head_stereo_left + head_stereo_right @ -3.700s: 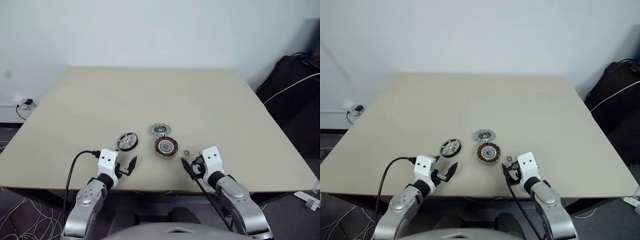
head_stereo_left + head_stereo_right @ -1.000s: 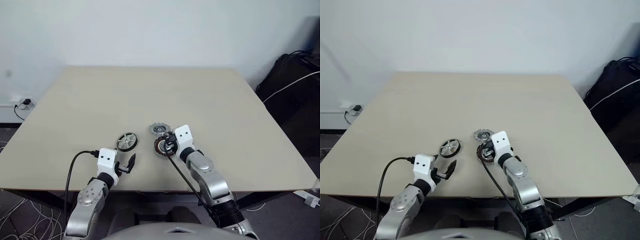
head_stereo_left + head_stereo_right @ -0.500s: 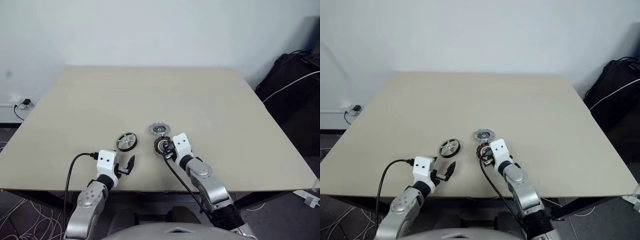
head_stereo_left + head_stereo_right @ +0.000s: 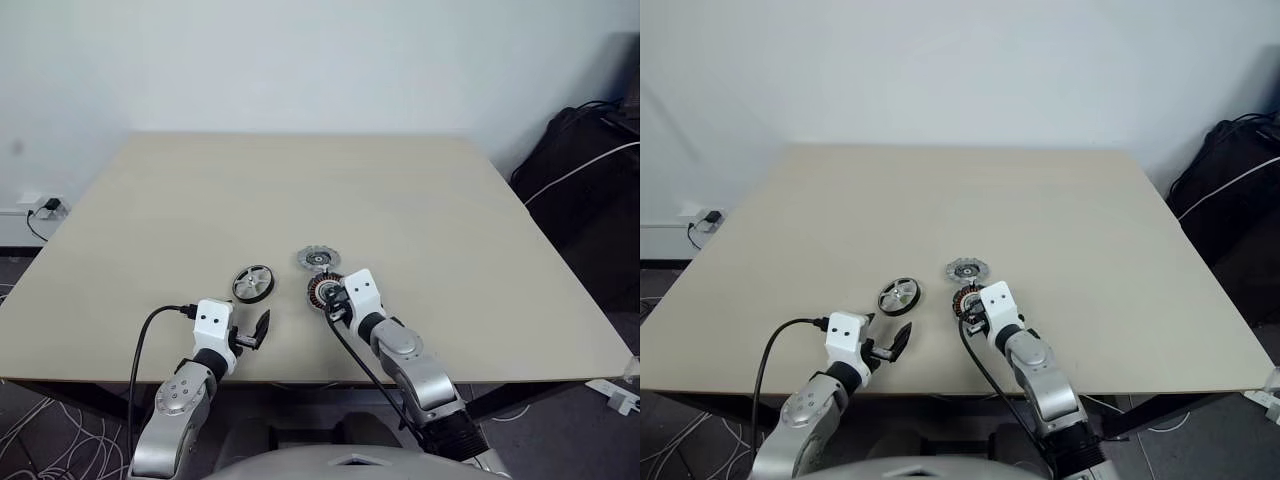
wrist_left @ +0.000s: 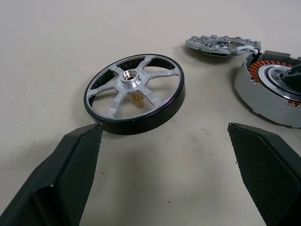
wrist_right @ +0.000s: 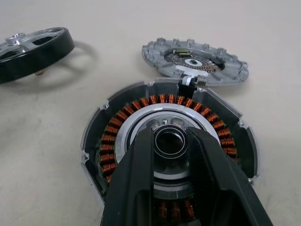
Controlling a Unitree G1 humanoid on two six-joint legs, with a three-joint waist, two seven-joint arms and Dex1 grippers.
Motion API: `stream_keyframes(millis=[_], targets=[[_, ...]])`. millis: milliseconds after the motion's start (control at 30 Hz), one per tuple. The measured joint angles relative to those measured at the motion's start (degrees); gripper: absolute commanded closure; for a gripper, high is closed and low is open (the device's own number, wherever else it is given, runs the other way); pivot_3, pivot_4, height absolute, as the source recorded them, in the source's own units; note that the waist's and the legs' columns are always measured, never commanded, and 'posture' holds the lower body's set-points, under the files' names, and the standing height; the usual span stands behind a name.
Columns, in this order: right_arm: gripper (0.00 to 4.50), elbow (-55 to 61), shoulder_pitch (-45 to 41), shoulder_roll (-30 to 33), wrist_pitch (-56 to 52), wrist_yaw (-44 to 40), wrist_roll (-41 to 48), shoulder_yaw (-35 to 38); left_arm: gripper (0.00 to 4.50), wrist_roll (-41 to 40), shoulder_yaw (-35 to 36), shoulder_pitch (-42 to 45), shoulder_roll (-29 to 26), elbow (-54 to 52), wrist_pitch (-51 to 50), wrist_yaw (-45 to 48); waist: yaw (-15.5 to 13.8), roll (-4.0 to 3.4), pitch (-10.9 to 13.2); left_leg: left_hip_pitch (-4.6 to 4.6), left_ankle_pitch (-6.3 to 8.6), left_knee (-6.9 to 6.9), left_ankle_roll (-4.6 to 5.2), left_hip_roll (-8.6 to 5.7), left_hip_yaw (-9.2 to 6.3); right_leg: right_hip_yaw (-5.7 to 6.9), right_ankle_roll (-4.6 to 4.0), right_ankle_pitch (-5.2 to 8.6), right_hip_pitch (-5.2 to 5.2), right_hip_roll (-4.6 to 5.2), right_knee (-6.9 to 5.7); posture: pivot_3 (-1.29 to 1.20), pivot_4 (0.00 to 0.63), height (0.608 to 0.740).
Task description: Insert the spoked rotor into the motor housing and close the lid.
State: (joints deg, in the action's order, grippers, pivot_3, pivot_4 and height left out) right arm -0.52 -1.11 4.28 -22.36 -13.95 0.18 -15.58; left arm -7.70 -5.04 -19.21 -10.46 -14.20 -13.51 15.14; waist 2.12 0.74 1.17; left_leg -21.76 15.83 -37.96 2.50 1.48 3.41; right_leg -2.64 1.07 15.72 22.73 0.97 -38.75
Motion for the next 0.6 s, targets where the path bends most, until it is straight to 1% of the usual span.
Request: stream_keyframes(millis=[100, 167, 400, 533, 600], targets=[[3.82, -0.2, -0.2, 0.0, -0.1, -0.1, 0.0, 0.0, 0.00, 0.0, 0.0, 0.0, 0.0, 0.0, 0.0, 0.0, 0.0, 0.00, 0.0, 0.02, 0.00, 0.00, 0.00, 0.00, 0.00, 0.00, 0.00, 0.00, 0.00, 0.00, 0.00, 0.00, 0.000, 0.740], [3.08, -0.3, -0.3, -0.1, -0.1, -0.2, 0.0, 0.0, 0.00, 0.0, 0.0, 0.0, 0.0, 0.0, 0.0, 0.0, 0.0, 0.01, 0.0, 0.04, 0.00, 0.00, 0.00, 0.00, 0.00, 0.00, 0.01, 0.01, 0.00, 0.00, 0.00, 0.00, 0.000, 0.740], [0.84, -0.9, -0.4, -0.5, 0.7, 0.2, 0.1, 0.4, 0.00, 0.0, 0.0, 0.0, 0.0, 0.0, 0.0, 0.0, 0.0, 0.02, 0.0, 0.04, 0.00, 0.00, 0.00, 0.00, 0.00, 0.00, 0.01, 0.01, 0.00, 0.00, 0.00, 0.00, 0.000, 0.740], [0.84, 1.4, 0.8, -0.3, 0.5, -0.4, 1.4, 1.2, 0.00, 0.0, 0.0, 0.0, 0.0, 0.0, 0.0, 0.0, 0.0, 0.02, 0.0, 0.00, 0.00, 0.00, 0.00, 0.00, 0.00, 0.00, 0.01, 0.00, 0.00, 0.01, 0.00, 0.00, 0.000, 0.740], [1.23, 4.8, 1.8, -0.3, 0.3, -1.2, 2.8, 1.9, 0.00, 0.0, 0.0, 0.0, 0.0, 0.0, 0.0, 0.0, 0.0, 0.02, 0.0, -0.02, 0.00, 0.01, 0.00, 0.00, 0.00, 0.00, 0.01, 0.00, 0.00, 0.00, 0.00, 0.00, 0.000, 0.740]])
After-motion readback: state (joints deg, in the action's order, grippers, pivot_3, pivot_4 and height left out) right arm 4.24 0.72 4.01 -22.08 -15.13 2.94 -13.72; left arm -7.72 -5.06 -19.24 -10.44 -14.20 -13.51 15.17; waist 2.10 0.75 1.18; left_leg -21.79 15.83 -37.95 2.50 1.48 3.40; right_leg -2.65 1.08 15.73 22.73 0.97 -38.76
